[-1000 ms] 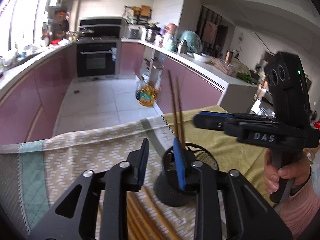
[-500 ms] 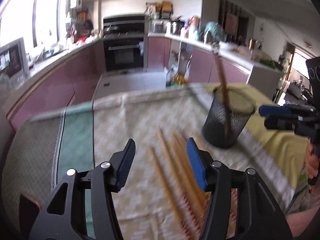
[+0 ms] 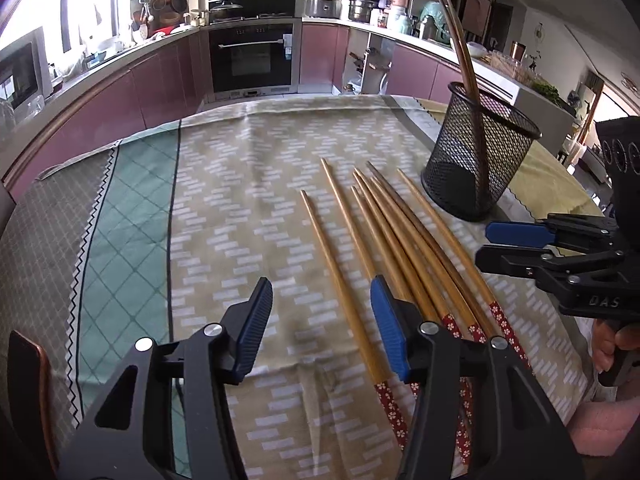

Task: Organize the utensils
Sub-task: 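Grasp another chopstick with the left gripper while the right gripper grasps one too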

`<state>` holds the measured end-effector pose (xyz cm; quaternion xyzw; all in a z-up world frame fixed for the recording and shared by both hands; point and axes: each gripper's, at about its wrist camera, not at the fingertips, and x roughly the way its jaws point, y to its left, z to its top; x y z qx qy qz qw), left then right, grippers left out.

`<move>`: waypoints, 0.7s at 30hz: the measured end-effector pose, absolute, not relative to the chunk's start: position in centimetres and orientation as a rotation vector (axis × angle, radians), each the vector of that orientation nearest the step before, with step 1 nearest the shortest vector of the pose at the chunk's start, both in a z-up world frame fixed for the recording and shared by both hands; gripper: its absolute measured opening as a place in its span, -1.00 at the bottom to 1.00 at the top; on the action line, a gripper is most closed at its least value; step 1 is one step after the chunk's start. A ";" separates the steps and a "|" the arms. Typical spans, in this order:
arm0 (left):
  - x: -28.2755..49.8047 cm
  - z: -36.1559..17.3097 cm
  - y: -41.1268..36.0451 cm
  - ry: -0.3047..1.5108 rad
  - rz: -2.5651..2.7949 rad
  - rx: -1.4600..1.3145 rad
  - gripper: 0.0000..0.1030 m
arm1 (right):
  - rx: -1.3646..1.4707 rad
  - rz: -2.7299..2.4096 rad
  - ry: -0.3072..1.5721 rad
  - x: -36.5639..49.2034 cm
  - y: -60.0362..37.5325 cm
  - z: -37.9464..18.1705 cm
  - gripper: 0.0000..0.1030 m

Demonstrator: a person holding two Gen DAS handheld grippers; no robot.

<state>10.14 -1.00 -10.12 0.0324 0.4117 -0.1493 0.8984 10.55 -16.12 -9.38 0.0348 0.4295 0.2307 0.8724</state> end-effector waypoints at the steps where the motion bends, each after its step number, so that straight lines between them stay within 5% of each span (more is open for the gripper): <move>1: 10.1 -10.2 -1.1 0.855 -0.307 0.070 -0.04 | 0.070 0.476 0.900 10.7 -16.0 -9.5 -0.29; 21: 11.7 -10.8 -2.8 0.903 -0.292 0.115 -0.40 | -0.011 0.404 0.910 11.4 -13.9 -10.3 -0.55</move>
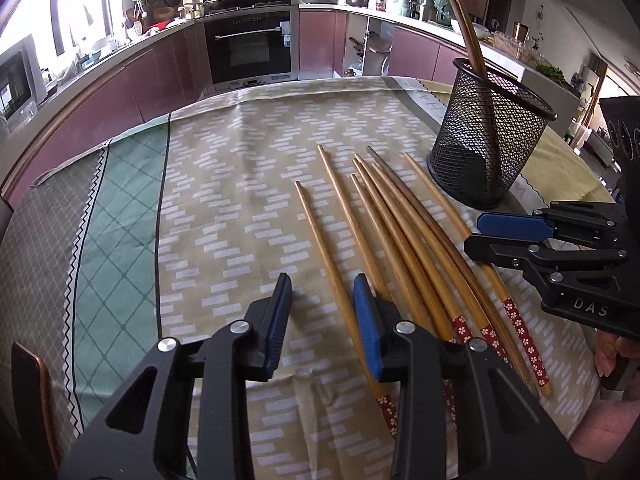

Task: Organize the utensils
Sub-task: 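Grasp another chopstick with the left gripper while the right gripper grasps one too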

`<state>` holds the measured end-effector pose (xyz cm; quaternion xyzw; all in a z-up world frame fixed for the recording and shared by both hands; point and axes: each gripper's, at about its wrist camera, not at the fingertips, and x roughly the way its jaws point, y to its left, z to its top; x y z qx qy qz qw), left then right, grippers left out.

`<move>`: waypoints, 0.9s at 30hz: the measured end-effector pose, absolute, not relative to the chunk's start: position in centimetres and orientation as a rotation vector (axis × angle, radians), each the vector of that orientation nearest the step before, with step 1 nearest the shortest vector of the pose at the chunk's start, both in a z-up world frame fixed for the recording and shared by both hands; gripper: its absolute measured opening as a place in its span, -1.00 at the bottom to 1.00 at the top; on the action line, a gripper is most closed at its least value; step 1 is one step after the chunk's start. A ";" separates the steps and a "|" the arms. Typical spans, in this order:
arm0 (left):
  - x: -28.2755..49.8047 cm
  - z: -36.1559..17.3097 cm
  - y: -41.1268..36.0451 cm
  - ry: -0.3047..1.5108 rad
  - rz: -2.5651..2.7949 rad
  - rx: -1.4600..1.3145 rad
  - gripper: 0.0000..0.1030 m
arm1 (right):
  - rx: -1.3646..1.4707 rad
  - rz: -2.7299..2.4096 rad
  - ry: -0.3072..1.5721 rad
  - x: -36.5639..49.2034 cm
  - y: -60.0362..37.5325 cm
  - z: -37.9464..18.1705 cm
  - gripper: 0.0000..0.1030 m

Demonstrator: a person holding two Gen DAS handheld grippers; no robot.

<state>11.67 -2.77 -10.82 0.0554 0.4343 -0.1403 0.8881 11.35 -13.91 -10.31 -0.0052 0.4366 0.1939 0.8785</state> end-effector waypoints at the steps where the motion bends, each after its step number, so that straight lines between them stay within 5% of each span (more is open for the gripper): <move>1: 11.8 -10.8 -2.8 0.903 -0.291 0.115 -0.42 | -0.017 0.401 0.910 11.4 -13.9 -10.3 -0.58; 10: 13.0 -10.9 -3.2 0.906 -0.294 0.084 -0.76 | 0.029 0.382 0.913 12.0 -14.3 -10.4 -0.84; 27: 11.4 -9.7 -2.2 0.865 -0.273 0.027 -0.85 | 0.107 0.446 0.871 10.8 -15.9 -9.2 -0.89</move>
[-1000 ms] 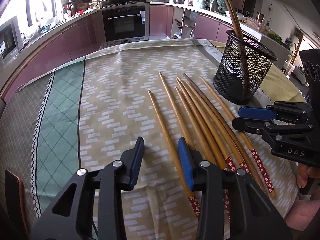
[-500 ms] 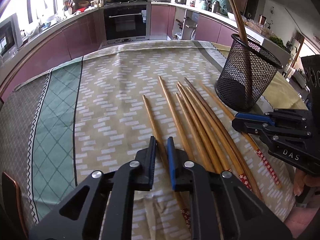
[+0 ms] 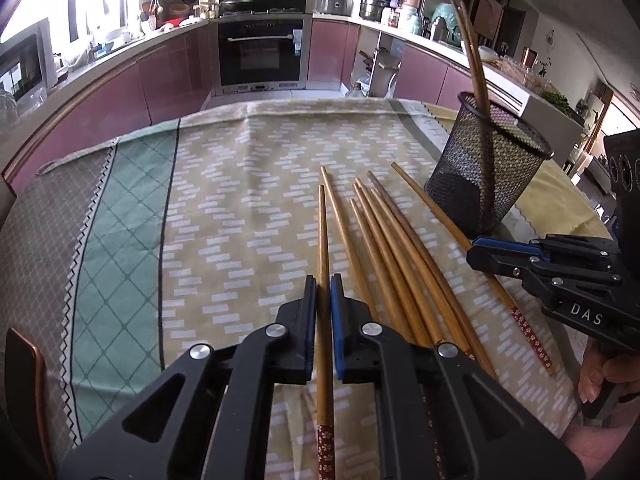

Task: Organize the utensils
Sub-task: 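Grasp another chopstick with the left gripper while the right gripper grasps one too, then lift both chopsticks upright and carry them above the mesh cup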

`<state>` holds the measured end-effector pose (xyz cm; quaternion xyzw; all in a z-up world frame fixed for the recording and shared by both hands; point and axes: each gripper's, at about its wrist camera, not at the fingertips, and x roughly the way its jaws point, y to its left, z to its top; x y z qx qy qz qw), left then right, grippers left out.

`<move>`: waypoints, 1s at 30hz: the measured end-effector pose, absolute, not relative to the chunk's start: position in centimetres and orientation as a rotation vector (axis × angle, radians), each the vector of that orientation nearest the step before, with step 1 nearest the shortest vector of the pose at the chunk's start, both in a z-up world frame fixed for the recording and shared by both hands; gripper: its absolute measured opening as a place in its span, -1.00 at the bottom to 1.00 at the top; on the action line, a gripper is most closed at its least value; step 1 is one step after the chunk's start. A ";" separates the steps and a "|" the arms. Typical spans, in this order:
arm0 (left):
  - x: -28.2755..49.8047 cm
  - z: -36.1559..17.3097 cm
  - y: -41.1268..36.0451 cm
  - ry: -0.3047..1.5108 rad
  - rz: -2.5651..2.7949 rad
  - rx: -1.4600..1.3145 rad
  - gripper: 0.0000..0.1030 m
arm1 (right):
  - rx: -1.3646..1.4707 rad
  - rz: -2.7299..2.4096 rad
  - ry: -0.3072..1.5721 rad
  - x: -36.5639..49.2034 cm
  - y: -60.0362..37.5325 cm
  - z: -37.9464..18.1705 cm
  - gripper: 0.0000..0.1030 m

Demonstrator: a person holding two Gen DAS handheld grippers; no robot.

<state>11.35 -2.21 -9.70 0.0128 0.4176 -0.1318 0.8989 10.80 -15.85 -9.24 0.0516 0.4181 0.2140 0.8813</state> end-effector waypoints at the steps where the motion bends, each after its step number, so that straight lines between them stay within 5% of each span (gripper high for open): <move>1: 11.2 -9.5 -2.2 0.860 -0.276 0.025 -0.85 | 0.109 0.452 0.865 10.7 -15.8 -9.1 -0.89; 30: 7.3 -1.1 -1.0 0.698 -0.462 -0.083 -0.85 | 0.201 0.550 0.663 7.6 -20.3 -2.4 -0.89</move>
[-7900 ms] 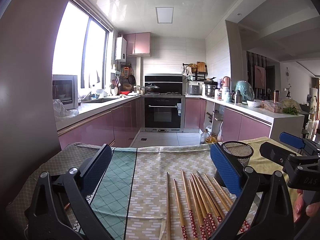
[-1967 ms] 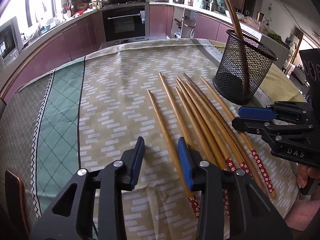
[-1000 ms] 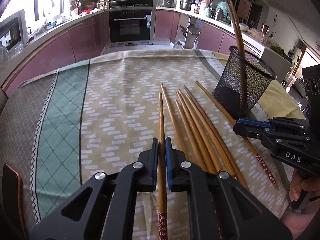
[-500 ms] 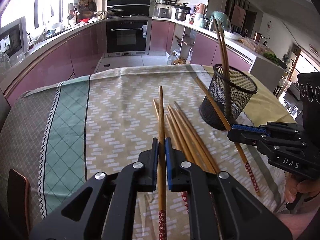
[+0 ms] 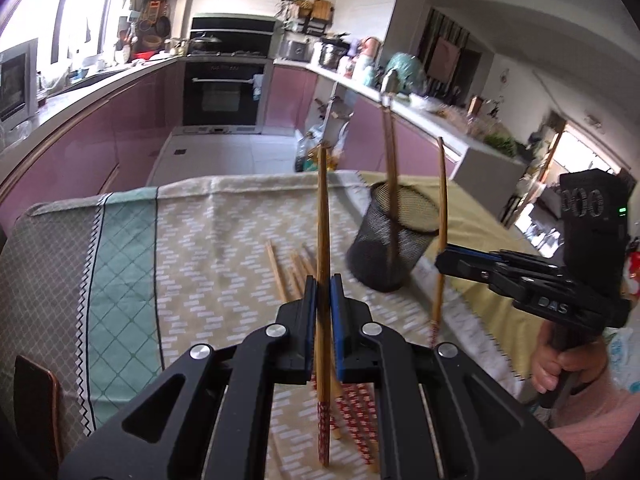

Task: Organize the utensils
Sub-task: 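Lift both chopsticks upright and carry them above the mesh cup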

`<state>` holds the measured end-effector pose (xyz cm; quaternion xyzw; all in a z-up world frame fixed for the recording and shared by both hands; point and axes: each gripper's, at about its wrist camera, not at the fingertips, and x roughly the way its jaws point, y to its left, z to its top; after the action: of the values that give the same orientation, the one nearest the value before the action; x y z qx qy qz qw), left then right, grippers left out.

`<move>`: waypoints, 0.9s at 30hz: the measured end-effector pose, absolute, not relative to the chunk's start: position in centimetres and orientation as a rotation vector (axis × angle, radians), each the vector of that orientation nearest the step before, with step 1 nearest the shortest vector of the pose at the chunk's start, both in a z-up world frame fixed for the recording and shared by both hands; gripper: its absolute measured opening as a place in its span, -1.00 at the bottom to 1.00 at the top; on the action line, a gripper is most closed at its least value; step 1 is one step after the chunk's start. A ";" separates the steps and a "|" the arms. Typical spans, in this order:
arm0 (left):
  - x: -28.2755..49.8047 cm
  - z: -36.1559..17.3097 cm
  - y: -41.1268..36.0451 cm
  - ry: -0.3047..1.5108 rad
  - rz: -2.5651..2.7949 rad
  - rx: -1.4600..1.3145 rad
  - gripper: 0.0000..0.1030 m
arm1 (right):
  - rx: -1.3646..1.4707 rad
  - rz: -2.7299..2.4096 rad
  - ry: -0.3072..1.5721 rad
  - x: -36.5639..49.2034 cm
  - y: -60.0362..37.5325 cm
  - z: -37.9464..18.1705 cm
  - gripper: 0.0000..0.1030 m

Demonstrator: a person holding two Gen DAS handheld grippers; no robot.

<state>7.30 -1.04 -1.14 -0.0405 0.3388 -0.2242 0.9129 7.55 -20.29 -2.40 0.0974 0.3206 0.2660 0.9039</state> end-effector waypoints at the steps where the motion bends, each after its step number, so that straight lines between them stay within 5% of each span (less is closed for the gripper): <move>1: 7.3 -0.7 -1.1 0.690 -0.471 -0.088 -0.85 | 0.208 0.548 0.653 7.5 -20.6 -2.1 -0.89; 27: 11.4 8.4 -4.7 0.466 -0.614 -0.163 -0.85 | 0.188 0.488 0.414 9.6 -26.0 6.0 -0.89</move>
<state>11.36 -4.69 8.37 -0.0793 0.2271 -0.2993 0.9234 9.59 -26.03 6.02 0.0921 0.2030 0.2393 0.9450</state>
